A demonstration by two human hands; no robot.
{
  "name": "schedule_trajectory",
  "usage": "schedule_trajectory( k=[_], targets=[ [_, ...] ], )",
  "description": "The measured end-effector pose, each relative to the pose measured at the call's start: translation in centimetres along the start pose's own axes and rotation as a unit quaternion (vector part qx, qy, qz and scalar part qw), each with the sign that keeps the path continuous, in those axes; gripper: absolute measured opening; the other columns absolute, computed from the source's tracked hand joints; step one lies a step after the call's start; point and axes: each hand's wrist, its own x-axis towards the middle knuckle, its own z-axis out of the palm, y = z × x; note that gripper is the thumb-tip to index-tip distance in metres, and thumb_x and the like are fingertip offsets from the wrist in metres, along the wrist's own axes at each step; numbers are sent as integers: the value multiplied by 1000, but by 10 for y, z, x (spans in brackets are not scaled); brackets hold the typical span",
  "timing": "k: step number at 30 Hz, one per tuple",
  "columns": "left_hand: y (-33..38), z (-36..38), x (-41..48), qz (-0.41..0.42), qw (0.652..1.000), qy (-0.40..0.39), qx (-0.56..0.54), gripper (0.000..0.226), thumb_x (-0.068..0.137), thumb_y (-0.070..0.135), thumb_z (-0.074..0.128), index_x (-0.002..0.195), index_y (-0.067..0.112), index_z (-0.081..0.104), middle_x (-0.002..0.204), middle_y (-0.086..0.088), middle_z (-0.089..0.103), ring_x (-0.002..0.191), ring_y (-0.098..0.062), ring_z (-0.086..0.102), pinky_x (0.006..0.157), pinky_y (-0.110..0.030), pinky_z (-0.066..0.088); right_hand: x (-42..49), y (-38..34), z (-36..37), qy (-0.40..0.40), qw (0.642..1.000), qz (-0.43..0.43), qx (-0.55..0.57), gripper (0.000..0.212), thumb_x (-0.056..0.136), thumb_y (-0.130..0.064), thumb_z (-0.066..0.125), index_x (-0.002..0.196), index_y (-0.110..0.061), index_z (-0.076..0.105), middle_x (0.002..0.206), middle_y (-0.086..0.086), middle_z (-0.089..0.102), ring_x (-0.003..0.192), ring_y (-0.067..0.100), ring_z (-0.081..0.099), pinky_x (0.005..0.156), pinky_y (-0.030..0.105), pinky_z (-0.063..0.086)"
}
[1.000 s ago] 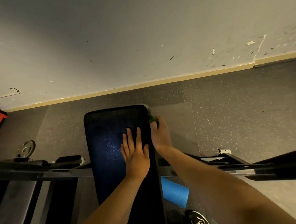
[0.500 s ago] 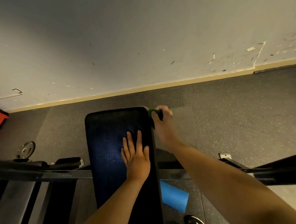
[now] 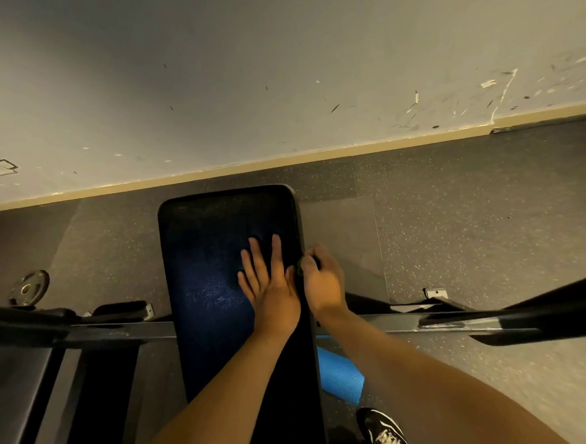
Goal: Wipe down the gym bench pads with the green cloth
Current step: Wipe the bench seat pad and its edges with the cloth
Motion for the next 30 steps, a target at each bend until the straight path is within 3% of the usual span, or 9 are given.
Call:
schedule_trajectory(
  k=[4, 8, 11, 15, 19, 23, 27, 30],
  targets=[
    [6, -9, -9, -4, 1000, 12, -13, 64, 104, 35, 39, 158, 42, 6, 167, 5, -16, 152, -16, -19, 120, -52, -3, 0, -4, -14, -43, 999, -4, -30, 16, 90, -15, 53, 75, -21, 56, 72, 0, 58, 68, 14, 55, 67, 34, 48],
    [-5, -12, -40, -15, 1000, -23, 14, 67, 102, 43, 43, 155, 49, 2, 165, 10, -19, 152, -20, -8, 116, -56, 11, 45, -43, -5, -7, 1000, -16, 15, 2, 92, -31, 54, 92, -30, 55, 103, 5, 58, 92, 22, 59, 90, 46, 51],
    [-14, -6, -50, -9, 997, -60, 37, 72, 103, 45, 38, 149, 52, -17, 157, 14, -39, 149, -13, -27, 119, -55, 7, 57, -46, 14, -17, 999, -26, -10, 7, 87, -39, 43, 91, -45, 46, 116, 9, 51, 102, 27, 55, 94, 53, 48],
    [-14, 4, -50, -14, 998, -47, 48, 82, 102, 41, 42, 146, 50, -26, 153, 12, -45, 146, -13, -35, 119, -54, 7, 27, -8, 23, -9, 999, -8, -49, 20, 98, -36, 36, 107, -24, 47, 117, 12, 54, 98, 25, 55, 78, 31, 44],
    [-12, 0, -51, -18, 996, -80, 37, 94, 98, 24, 53, 150, 47, -22, 154, 8, -45, 145, -15, -37, 120, -53, -1, -7, 31, 18, 16, 998, -36, -51, 22, 81, -46, 40, 93, -29, 48, 105, 11, 56, 92, 24, 55, 83, 40, 47],
    [-14, 12, -52, -1, 999, -37, 12, 71, 103, 41, 33, 151, 51, -19, 157, 10, -39, 146, -13, -35, 119, -52, -5, -36, 51, 1, 2, 998, -18, -61, 9, 82, -27, 41, 80, -19, 45, 78, 7, 49, 66, 15, 46, 61, 34, 42],
    [-22, 21, -54, 7, 1000, -4, -7, 60, 97, 55, 12, 149, 57, -17, 161, 12, -32, 149, -12, -28, 116, -45, -13, -30, 59, -16, -65, 995, -12, -76, 13, 89, -10, 47, 78, -15, 45, 76, 5, 51, 65, 14, 46, 61, 31, 40],
    [-24, 24, -56, 5, 1000, 1, -9, 60, 96, 56, 12, 148, 58, -17, 159, 17, -34, 149, -10, -28, 117, -44, -13, -2, 36, -14, -39, 998, -27, -37, 16, 86, -30, 53, 91, -15, 58, 95, 13, 61, 85, 26, 60, 74, 40, 50]
  ],
)
